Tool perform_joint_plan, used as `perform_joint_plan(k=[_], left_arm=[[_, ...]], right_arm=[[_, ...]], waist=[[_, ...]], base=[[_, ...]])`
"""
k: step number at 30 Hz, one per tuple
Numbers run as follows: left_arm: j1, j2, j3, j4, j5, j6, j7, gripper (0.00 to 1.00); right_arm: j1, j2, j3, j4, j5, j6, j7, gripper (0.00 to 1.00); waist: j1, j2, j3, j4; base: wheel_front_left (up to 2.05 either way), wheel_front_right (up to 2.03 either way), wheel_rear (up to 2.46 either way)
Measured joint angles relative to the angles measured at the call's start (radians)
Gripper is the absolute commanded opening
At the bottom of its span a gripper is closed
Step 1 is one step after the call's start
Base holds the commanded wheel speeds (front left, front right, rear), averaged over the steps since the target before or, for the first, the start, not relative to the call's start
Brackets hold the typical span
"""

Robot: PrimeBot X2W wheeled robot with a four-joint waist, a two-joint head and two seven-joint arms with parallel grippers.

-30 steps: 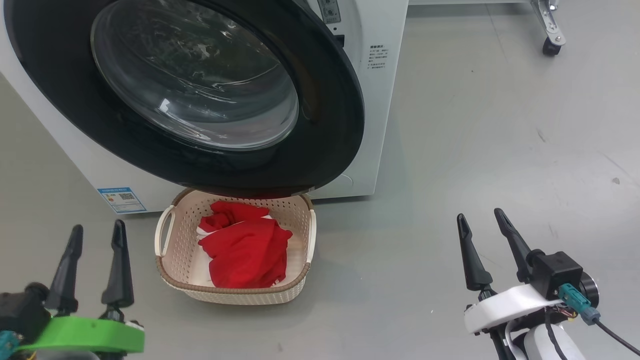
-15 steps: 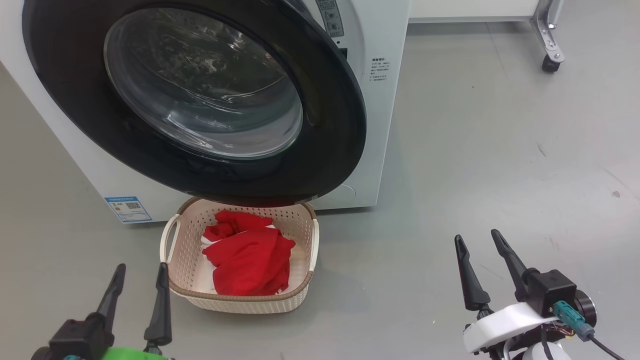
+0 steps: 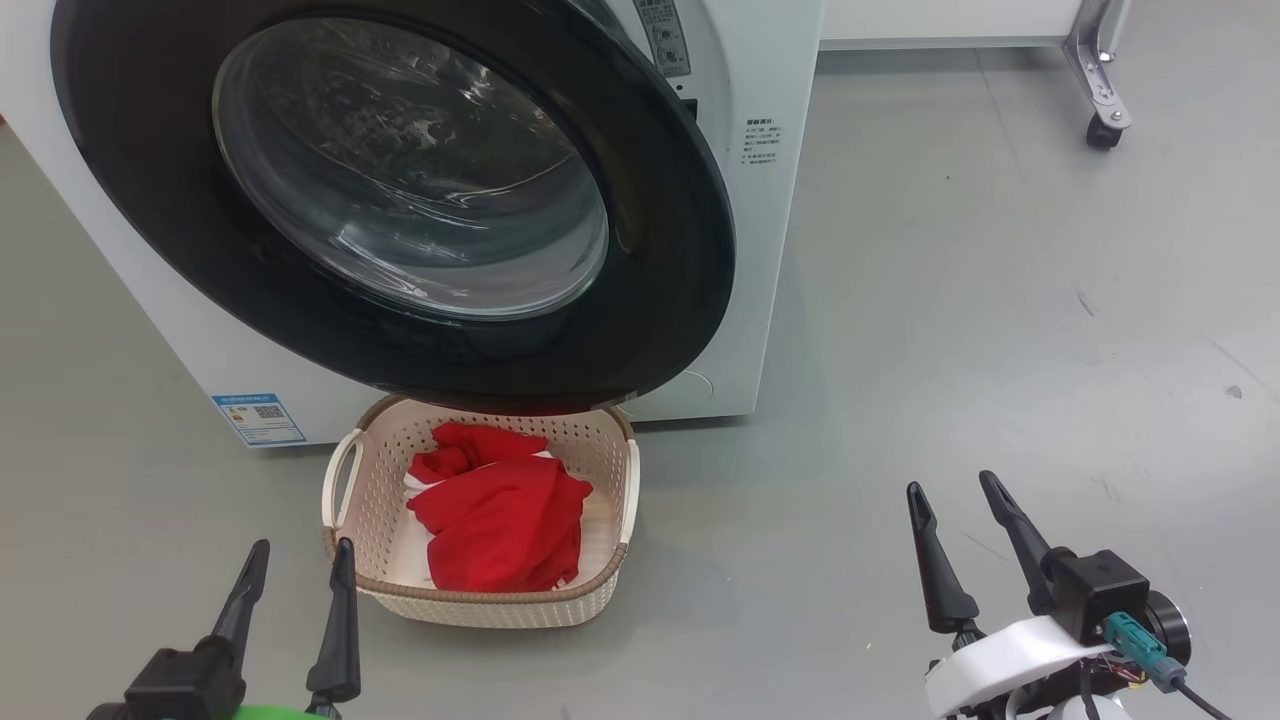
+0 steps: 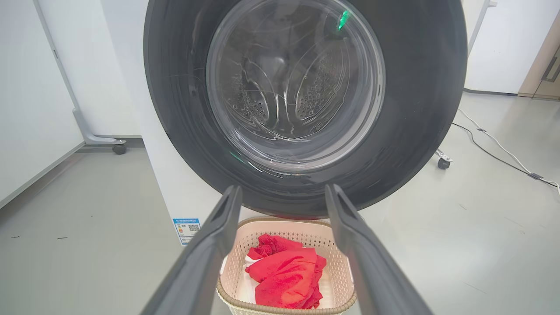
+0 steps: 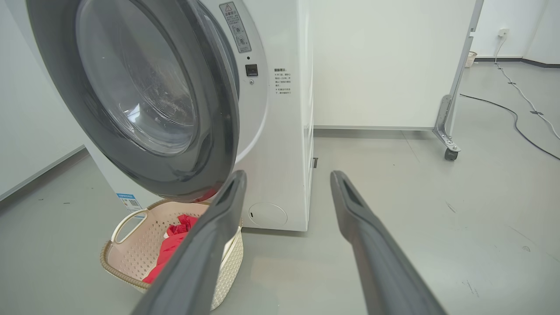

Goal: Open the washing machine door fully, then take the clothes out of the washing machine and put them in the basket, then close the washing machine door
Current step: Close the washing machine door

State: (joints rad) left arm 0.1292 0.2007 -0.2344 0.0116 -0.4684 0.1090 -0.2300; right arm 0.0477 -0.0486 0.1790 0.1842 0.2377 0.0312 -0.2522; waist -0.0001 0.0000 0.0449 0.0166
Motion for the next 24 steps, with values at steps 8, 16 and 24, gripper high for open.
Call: perform_joint_plan(k=[8, 16, 24], left_arm=[[0.0, -0.021, 0.002, 0.003, 0.009, 0.0, 0.0, 1.0], [0.0, -0.026, 0.003, 0.006, 0.029, 0.002, 0.0, 1.0], [0.0, -0.029, 0.0, 0.009, 0.057, 0.002, 0.0, 1.0]], right_arm=[[0.0, 0.001, 0.0, -0.001, 0.0, -0.004, 0.0, 1.0], [0.001, 0.001, 0.001, 0.0, 0.0, -0.003, 0.0, 0.0], [-0.001, 0.001, 0.009, 0.001, 0.0, 0.012, 0.0, 0.0]], waist=[[0.0, 0.0, 0.0, 0.0], [0.0, 0.0, 0.001, 0.003], [0.0001, 0.0, 0.004, 0.015]], base=[[0.0, 0.0, 0.0], [0.0, 0.0, 0.0], [0.0, 0.0, 0.0]])
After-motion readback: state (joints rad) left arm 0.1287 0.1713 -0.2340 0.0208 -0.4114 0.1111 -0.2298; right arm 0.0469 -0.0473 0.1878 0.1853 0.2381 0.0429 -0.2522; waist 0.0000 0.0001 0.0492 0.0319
